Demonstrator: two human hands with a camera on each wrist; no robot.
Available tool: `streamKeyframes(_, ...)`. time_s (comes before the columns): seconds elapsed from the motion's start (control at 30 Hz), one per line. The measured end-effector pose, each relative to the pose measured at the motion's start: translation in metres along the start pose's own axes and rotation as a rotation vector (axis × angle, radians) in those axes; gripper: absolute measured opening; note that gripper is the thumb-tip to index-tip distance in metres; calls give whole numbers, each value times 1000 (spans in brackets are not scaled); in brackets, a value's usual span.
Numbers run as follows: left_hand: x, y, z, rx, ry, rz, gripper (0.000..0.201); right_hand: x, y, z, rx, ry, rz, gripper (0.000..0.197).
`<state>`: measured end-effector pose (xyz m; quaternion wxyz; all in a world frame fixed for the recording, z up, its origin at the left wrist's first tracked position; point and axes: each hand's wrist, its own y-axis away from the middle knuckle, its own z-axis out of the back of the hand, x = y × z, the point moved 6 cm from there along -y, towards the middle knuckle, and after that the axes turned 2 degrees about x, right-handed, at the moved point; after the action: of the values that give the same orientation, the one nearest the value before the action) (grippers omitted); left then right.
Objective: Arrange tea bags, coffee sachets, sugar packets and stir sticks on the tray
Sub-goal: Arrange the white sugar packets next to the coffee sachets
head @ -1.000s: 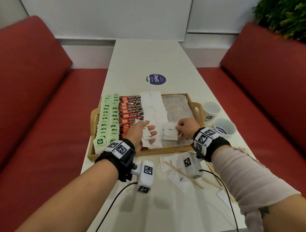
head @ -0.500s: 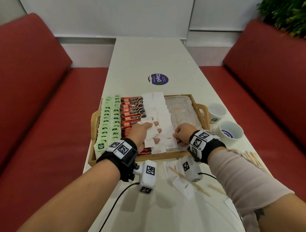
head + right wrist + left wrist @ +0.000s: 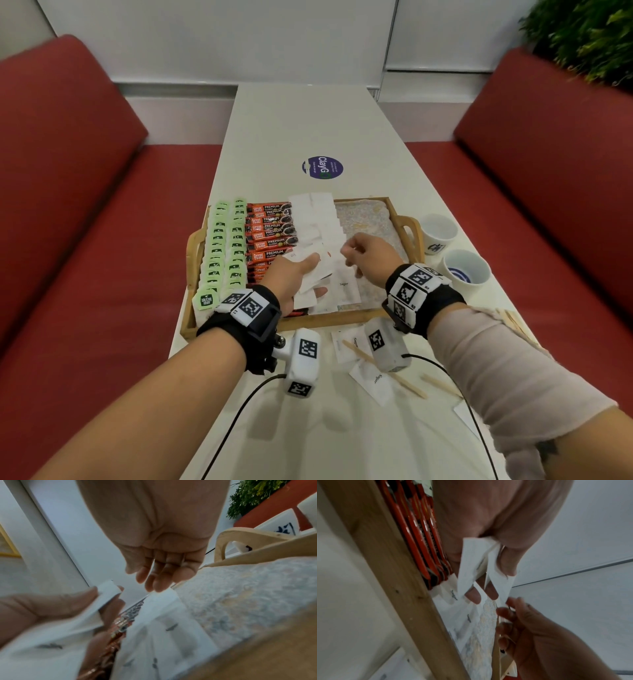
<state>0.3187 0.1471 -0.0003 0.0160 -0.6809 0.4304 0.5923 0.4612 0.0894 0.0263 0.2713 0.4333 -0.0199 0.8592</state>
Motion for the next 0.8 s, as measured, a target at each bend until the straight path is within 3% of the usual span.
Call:
streamKeyframes(0.1, 1, 7, -8, 6, -19, -10, 11, 14, 13, -5, 129, -67, 38, 13)
streamKeyframes(0.2, 1, 14, -15, 5, -36, -33, 14, 13, 21, -9, 196, -12, 18, 30)
streamKeyframes(0.37, 0, 20, -18, 26, -10, -49, 25, 8, 24, 6, 15, -72, 44, 31)
streamKeyframes(0.5, 0, 21, -11, -64, 28, -60, 39, 7, 29, 15, -37, -31, 78, 29)
streamKeyframes(0.6, -2, 22, -8, -99, -42, -105, 32, 8, 30, 16, -19, 9, 70, 26)
streamKeyframes(0.7, -7, 24, -10, -77, -175, -171, 15, 10, 30, 15, 19, -4, 68, 24)
streamKeyframes(0.8, -7, 24, -12, -31, -268, -206, 12, 14, 29, 13, 53, -23, 98, 13)
